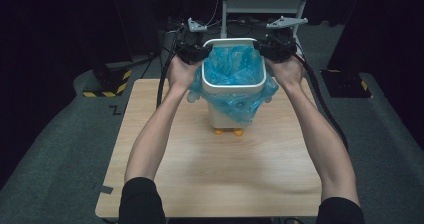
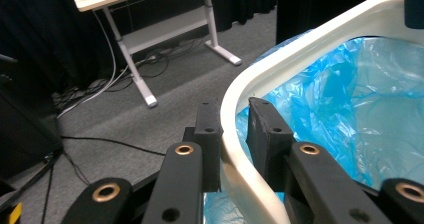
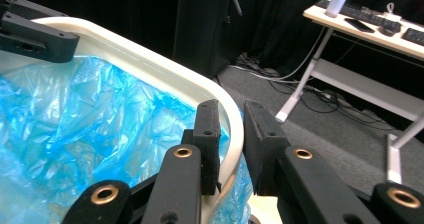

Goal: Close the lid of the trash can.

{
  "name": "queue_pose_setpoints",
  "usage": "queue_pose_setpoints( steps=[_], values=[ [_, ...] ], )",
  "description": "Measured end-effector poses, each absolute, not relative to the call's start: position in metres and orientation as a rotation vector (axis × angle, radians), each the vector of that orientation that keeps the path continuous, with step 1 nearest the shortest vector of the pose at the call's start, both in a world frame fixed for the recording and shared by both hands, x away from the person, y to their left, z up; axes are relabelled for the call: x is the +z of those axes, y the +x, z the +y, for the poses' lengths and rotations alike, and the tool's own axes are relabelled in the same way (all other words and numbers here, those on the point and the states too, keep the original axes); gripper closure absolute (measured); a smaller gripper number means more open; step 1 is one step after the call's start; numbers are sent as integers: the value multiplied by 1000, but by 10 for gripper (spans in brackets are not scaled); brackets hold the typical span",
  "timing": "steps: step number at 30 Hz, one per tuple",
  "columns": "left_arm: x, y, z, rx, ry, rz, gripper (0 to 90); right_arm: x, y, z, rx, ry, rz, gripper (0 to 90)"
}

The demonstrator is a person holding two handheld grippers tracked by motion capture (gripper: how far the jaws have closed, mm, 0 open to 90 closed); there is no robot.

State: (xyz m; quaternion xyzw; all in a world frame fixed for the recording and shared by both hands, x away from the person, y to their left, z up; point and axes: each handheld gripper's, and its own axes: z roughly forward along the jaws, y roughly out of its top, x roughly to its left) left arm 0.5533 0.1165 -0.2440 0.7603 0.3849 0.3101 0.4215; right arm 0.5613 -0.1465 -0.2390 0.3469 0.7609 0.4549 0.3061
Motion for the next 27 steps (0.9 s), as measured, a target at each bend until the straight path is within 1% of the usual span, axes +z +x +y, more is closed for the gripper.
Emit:
queue_pose_setpoints(
  steps=[6, 14, 27],
  values=[
    [-239, 555, 113, 778, 1920, 977, 765, -236, 562, -145, 1163, 938, 2010, 820],
    [-236, 564, 115, 740, 1934, 1014, 773, -232, 566, -140, 1121, 947, 2022, 824],
    [-238, 569, 114, 720, 1947, 1030, 774, -230, 573, -139, 1101, 979, 2061, 824]
  ],
)
